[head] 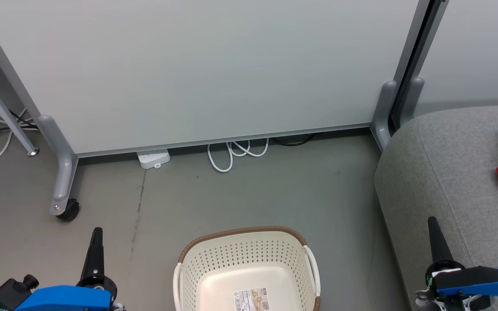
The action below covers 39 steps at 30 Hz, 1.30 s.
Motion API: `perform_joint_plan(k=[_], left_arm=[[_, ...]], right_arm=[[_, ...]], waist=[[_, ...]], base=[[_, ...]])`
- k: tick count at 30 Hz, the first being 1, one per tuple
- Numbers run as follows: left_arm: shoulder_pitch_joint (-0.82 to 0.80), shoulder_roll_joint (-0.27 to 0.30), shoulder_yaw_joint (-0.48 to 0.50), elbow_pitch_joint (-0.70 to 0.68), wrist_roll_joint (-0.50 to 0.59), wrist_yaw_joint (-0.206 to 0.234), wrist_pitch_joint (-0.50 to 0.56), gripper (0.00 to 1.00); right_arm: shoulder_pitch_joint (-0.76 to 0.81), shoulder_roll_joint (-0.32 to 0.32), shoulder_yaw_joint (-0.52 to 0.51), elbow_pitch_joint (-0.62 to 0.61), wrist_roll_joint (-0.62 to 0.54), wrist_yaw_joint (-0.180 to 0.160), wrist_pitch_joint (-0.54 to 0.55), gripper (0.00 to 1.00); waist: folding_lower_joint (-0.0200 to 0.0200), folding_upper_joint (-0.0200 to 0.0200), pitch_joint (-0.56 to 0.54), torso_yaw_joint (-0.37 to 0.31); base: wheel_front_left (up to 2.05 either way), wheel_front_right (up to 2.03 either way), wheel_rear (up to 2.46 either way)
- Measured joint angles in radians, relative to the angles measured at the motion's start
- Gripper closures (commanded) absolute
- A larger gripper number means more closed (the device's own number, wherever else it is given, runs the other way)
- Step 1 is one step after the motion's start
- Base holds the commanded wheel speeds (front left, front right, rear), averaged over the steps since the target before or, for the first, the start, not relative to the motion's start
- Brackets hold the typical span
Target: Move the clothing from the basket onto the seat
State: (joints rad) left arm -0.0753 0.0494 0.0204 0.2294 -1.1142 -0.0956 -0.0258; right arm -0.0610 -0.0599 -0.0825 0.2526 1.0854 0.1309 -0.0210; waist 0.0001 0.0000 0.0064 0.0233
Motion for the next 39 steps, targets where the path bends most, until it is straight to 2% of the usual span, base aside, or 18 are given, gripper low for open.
perform_joint_plan(k=[39], left_arm=[[-0.02, 0.0, 0.063, 0.011, -0.352, -0.022, 0.096, 1.0]], right_arm=[[-0.032, 0.006, -0.022, -0.005, 0.37, 0.0, 0.096, 1.0]], waist=[[0.0, 0.0, -0.002, -0.015]], base=[[0.0, 0.0, 0.0]])
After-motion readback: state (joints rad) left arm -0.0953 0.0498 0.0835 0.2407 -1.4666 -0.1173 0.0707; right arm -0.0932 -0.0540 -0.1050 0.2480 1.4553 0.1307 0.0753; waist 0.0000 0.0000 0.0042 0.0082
